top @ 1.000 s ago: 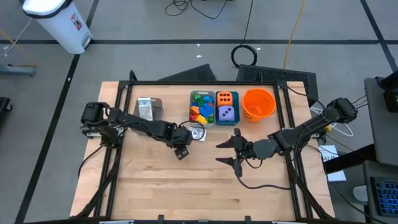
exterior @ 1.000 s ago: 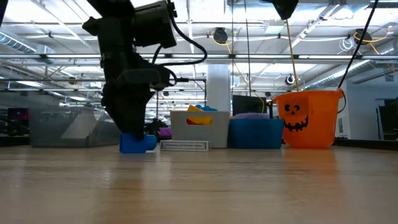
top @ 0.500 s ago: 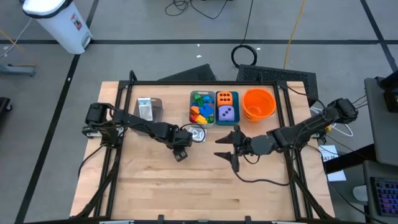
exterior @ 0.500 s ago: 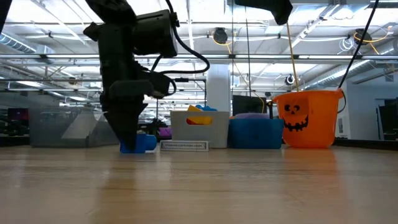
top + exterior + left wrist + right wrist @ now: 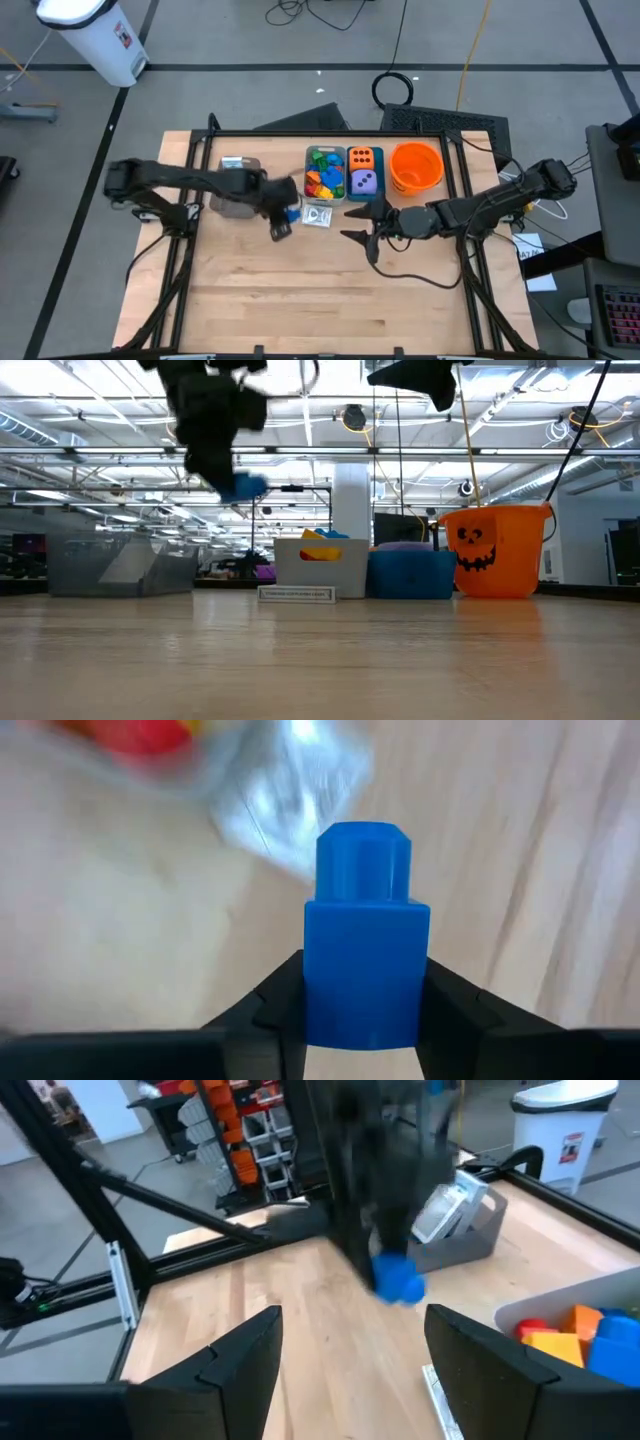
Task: Pick & Place Toys
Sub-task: Put the blue game piece into the gray bin, then put the black deck of cards into the black bin
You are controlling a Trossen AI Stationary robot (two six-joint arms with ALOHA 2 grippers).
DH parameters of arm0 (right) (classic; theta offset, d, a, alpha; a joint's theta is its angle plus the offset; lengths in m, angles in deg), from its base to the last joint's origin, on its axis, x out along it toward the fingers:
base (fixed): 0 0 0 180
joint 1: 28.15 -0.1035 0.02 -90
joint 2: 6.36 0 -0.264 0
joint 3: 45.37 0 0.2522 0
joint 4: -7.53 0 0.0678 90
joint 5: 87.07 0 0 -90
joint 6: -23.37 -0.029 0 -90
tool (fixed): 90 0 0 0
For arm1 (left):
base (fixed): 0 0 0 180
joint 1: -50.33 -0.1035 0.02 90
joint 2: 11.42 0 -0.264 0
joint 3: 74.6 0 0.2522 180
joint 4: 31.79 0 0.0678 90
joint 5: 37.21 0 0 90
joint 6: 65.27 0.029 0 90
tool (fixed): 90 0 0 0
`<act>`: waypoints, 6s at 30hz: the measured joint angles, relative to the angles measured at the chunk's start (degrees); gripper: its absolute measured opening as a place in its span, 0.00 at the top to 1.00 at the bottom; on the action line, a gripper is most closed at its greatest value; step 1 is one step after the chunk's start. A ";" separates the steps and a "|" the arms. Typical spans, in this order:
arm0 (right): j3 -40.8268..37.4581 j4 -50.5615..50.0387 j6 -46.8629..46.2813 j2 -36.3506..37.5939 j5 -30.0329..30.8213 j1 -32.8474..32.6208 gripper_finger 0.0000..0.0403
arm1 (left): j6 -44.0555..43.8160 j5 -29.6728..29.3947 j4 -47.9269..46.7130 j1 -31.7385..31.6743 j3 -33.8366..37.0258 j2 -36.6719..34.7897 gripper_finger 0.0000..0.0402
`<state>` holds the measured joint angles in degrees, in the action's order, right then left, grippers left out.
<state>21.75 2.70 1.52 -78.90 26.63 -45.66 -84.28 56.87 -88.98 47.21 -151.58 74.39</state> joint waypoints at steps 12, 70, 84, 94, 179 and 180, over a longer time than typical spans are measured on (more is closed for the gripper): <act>0.00 2.10 -0.01 0.01 0.07 5.38 0.42 | 18.59 -6.24 0.30 -15.64 -14.14 4.00 0.65; 0.00 0.62 0.45 -8.13 -30.47 14.25 0.44 | 0.82 0.08 -8.40 -11.59 -42.81 -14.31 0.55; 4.83 6.67 -4.52 -28.63 -17.54 13.72 0.44 | 2.31 -2.69 7.91 0.27 -17.67 -25.94 0.66; 9.22 0.92 -8.78 -35.17 -13.71 16.60 0.44 | -4.43 -2.56 20.27 5.28 4.86 -32.41 0.67; 4.33 -15.24 -15.20 -29.76 -18.75 5.83 0.44 | -3.33 -4.68 23.51 8.09 9.88 -32.55 0.67; 4.31 -16.26 -14.51 -29.31 -17.64 6.02 0.44 | -3.31 -4.68 23.53 8.09 9.88 -32.53 0.67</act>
<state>26.06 -13.55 -12.99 -108.21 8.99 -39.64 -87.60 52.19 -65.45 55.30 -141.70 41.86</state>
